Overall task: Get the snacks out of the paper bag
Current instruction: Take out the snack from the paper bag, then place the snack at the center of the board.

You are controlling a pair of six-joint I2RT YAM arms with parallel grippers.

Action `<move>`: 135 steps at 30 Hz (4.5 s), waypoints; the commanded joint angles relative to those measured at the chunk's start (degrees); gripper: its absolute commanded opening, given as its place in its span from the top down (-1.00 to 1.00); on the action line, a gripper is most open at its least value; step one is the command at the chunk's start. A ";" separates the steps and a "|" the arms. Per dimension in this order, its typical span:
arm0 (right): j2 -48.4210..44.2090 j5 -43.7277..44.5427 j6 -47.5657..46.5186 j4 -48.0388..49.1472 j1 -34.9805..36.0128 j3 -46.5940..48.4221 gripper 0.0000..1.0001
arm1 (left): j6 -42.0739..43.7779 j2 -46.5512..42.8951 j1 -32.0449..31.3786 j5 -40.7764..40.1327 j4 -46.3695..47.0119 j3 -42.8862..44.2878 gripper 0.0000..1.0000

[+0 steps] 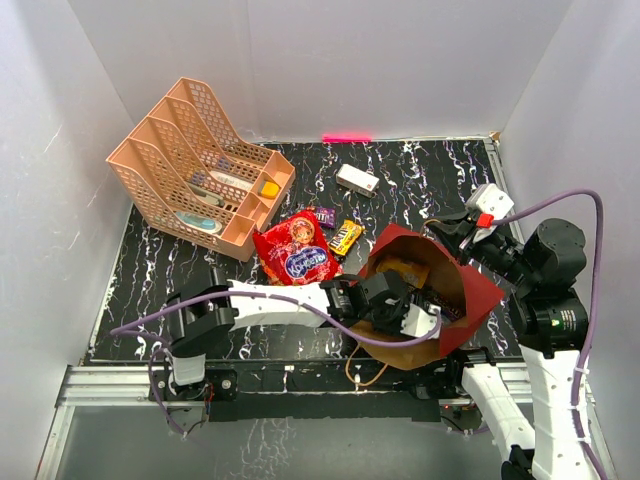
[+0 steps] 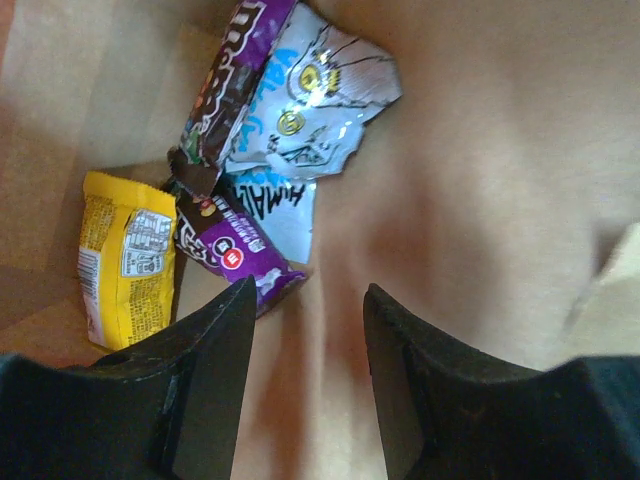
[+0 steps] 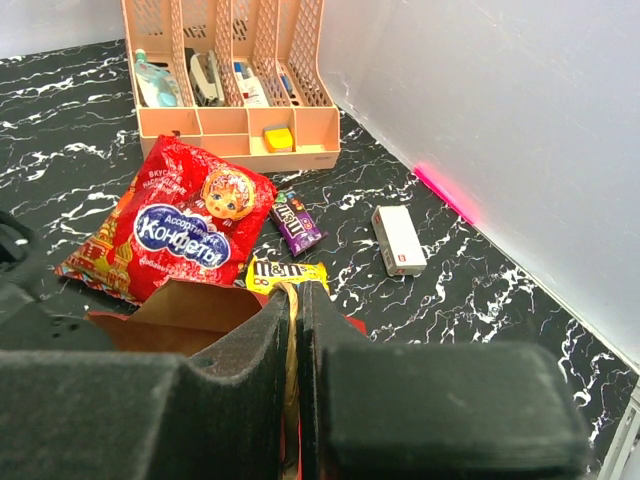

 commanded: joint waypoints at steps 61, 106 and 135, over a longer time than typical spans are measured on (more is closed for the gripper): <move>-1.30 12.31 -1.54 0.65 -0.07 2.98 0.85 | -7.71 -5.27 8.04 -7.62 3.38 0.70 1.00; -2.66 14.48 -1.88 -0.13 -0.03 1.76 0.85 | -42.33 -29.68 36.18 -28.80 -3.87 -6.92 1.00; -2.30 13.28 -1.67 0.36 -0.04 1.10 0.84 | -54.27 -9.85 43.78 -17.93 -7.80 -12.57 1.00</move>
